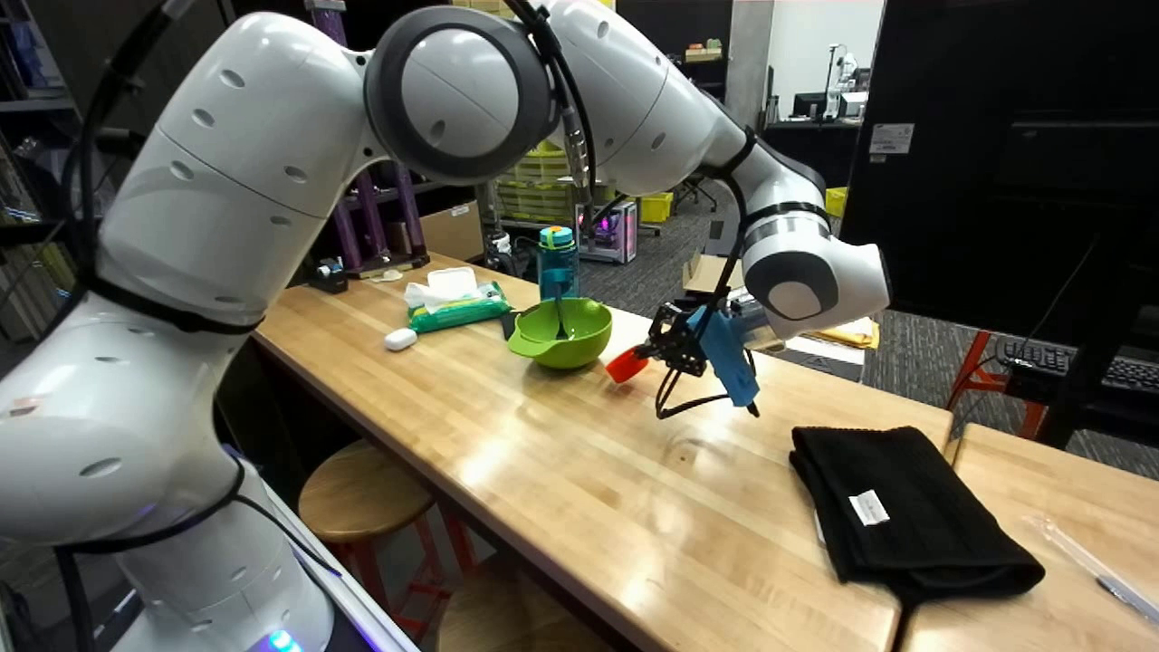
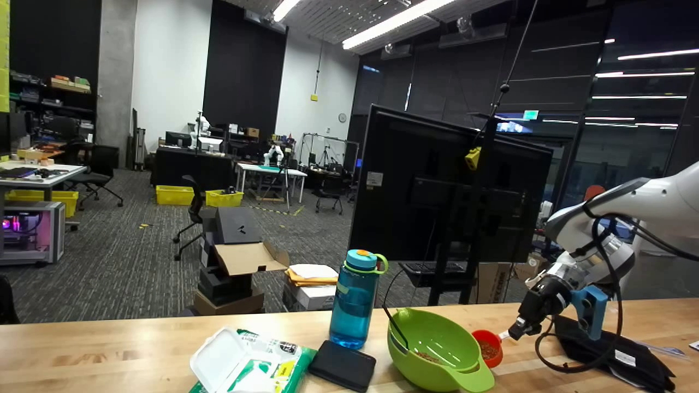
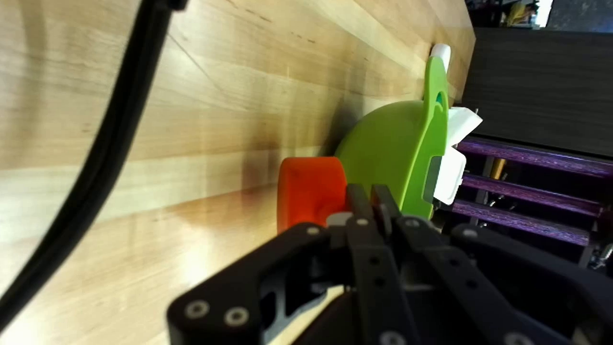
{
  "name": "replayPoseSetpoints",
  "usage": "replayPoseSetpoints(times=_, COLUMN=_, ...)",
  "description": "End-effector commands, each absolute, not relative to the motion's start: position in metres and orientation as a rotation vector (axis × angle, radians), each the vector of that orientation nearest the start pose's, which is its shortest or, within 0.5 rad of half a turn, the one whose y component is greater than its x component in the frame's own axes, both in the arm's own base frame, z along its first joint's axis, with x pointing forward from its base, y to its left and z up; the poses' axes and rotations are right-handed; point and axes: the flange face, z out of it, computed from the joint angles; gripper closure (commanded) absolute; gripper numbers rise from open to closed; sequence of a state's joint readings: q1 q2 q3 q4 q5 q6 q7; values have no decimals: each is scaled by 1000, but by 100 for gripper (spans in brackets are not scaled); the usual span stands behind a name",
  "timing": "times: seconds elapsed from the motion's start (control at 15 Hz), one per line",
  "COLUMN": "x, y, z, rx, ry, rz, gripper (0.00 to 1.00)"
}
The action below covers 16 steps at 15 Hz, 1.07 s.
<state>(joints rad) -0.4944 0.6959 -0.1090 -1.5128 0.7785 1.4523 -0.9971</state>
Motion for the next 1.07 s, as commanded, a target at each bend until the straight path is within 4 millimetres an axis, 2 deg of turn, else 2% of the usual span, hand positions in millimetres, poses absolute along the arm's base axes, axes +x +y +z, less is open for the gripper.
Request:
replayPoseSetpoints(times=0.0, x=569, y=-280, z=269, rx=-2144, ry=-201, rz=-38, gripper=98)
replayPoseSetpoints(times=0.47, x=553, y=-288, z=297, rx=-2146, ry=-230, rz=-82, gripper=98)
replayPoseSetpoints(times=1.0, x=564, y=-266, z=318, rx=-2142, ry=-298, rz=-83, gripper=98)
